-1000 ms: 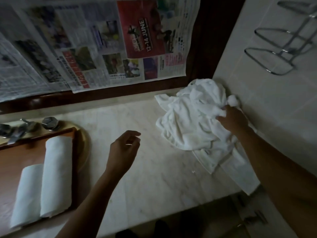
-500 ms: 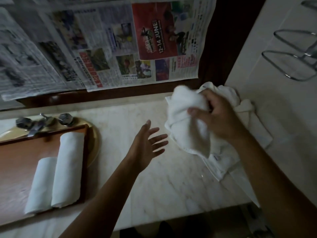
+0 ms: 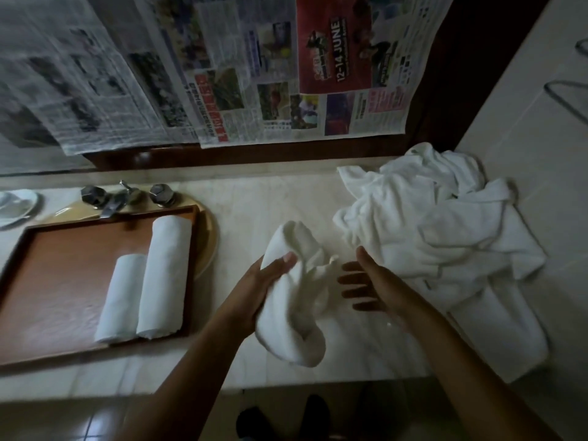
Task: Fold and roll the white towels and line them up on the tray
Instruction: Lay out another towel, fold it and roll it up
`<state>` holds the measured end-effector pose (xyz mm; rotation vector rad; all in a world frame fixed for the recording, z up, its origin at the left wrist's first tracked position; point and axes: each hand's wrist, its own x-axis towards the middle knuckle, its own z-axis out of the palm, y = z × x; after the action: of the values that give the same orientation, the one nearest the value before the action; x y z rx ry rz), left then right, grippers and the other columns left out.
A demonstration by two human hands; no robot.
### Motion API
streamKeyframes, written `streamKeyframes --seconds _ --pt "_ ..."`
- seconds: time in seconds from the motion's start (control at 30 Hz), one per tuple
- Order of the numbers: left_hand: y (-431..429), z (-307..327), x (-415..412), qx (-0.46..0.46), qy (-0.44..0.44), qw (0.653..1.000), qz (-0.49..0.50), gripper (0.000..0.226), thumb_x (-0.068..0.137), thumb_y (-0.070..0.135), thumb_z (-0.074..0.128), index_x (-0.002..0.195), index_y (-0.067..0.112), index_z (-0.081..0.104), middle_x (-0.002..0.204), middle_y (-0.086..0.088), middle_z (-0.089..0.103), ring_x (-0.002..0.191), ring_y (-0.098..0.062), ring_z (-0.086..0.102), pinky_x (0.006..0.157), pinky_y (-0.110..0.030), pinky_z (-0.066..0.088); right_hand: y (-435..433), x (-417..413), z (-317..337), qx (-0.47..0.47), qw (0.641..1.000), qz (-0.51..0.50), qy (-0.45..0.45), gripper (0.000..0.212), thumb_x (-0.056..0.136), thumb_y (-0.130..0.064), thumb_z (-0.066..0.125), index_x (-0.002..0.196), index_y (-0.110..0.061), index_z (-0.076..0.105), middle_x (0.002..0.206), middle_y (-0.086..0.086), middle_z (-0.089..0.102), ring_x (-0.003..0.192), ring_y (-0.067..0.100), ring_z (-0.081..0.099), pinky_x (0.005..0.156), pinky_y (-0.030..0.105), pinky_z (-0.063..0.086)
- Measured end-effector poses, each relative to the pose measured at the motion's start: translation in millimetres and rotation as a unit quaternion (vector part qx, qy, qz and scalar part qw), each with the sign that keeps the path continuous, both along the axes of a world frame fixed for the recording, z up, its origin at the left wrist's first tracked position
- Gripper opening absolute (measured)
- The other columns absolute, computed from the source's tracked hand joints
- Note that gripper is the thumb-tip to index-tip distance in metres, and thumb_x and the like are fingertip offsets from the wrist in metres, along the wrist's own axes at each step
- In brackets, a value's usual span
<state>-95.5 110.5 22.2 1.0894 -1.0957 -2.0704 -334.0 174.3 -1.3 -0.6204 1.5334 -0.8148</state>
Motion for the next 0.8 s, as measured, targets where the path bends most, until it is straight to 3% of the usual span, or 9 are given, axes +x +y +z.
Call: streamKeyframes --seconds 0.13,0.2,0.33,0.4,0.53,0.6,0.67,0.73,0.8 --pt "19.7 3.3 22.7 -0.054 -0.056 0.993 -0.092 0.044 0.088 0.037 0.072 0.123 0.01 0.067 0.109 -0.022 0.074 0.094 -0.037 0.072 0.081 -0.046 0.059 -5.2 35.2 -22.9 0.068 0.974 -0.011 -0.215 0.105 0.078 -0.093 0.044 0.128 -0.004 0.067 0.119 0.019 0.072 0.11 0.037 0.07 0.096 0.052 0.055" --pt "29.7 3.9 36.0 -0.074 -0.067 0.984 -0.148 0.036 0.09 0.034 0.073 0.117 0.011 0.07 0.107 -0.022 0.073 0.091 -0.034 0.071 0.08 -0.042 0.058 -9.6 56.0 -23.8 0.072 0.962 -0.006 -0.263 0.103 0.079 -0.091 0.051 0.126 -0.001 0.061 0.111 0.022 0.065 0.102 0.033 0.065 0.091 0.042 0.052" --pt "46.8 1.7 67.2 -0.178 -0.135 0.933 -0.281 0.017 0.096 0.024 0.073 0.108 0.012 0.075 0.099 -0.004 0.075 0.092 -0.013 0.069 0.083 -0.027 0.053 -10.0 88.4 -10.7 -0.002 0.991 -0.021 -0.135 0.049 0.098 -0.047 0.062 0.117 -0.004 0.075 0.114 0.016 0.075 0.112 0.032 0.069 0.105 0.044 0.05" --pt "50.9 -5.9 89.2 -0.203 -0.153 0.918 -0.306 0.019 0.097 0.02 0.072 0.116 0.017 0.075 0.108 0.008 0.075 0.102 -0.006 0.069 0.089 -0.022 0.051 -5.1 99.4 -1.1 -0.064 0.994 -0.045 -0.079 0.032 0.1 -0.029 0.063 0.122 -0.007 0.073 0.112 0.016 0.076 0.106 0.031 0.072 0.096 0.043 0.057" --pt "57.1 -16.7 134.2 -0.081 -0.131 0.98 -0.124 0.061 0.083 0.054 0.074 0.134 0.022 0.062 0.126 -0.005 0.071 0.118 -0.026 0.068 0.108 -0.054 0.05 13.0 133.0 24.2 -0.142 0.981 -0.059 -0.122 0.026 0.103 -0.02 0.056 0.123 -0.012 0.071 0.119 0.013 0.074 0.113 0.028 0.07 0.098 0.039 0.054" --pt "51.1 -20.1 149.3 -0.072 -0.131 0.988 -0.045 0.074 0.078 0.062 0.073 0.141 0.027 0.054 0.137 0.0 0.066 0.121 -0.019 0.066 0.105 -0.05 0.052 27.1 151.2 37.7 -0.152 0.98 -0.013 -0.128 0.027 0.1 -0.025 0.06 0.12 -0.012 0.073 0.118 0.013 0.075 0.11 0.026 0.072 0.091 0.035 0.057" --pt "46.2 -20.0 158.9 -0.086 -0.12 0.988 -0.034 0.046 0.096 0.039 0.067 0.135 0.019 0.056 0.146 -0.003 0.06 0.114 -0.012 0.069 0.097 -0.037 0.055 40.4 167.2 46.3 -0.16 0.981 0.051 -0.097 0.029 0.096 -0.027 0.064 0.117 -0.01 0.074 0.113 0.015 0.075 0.104 0.027 0.073 0.083 0.032 0.057" --pt "45.5 -11.8 161.6 -0.098 -0.12 0.987 -0.028 0.02 0.096 0.021 0.063 0.112 0.009 0.063 0.129 -0.007 0.071 0.095 -0.008 0.072 0.085 -0.026 0.057 49.7 177.8 47.6 -0.184 0.978 0.092 -0.039 0.024 0.1 -0.026 0.064 0.115 -0.01 0.073 0.111 0.017 0.074 0.103 0.028 0.071 0.083 0.035 0.055" --pt "48.3 2.9 163.4 -0.188 -0.096 0.977 -0.034 0.029 0.089 0.031 0.067 0.105 0.006 0.067 0.102 0.0 0.079 0.092 -0.009 0.073 0.081 -0.025 0.057 55.9 183.1 48.7 -0.209 0.975 0.074 -0.007 0.016 0.101 -0.021 0.063 0.111 -0.015 0.073 0.109 0.017 0.073 0.103 0.03 0.07 0.087 0.041 0.053"
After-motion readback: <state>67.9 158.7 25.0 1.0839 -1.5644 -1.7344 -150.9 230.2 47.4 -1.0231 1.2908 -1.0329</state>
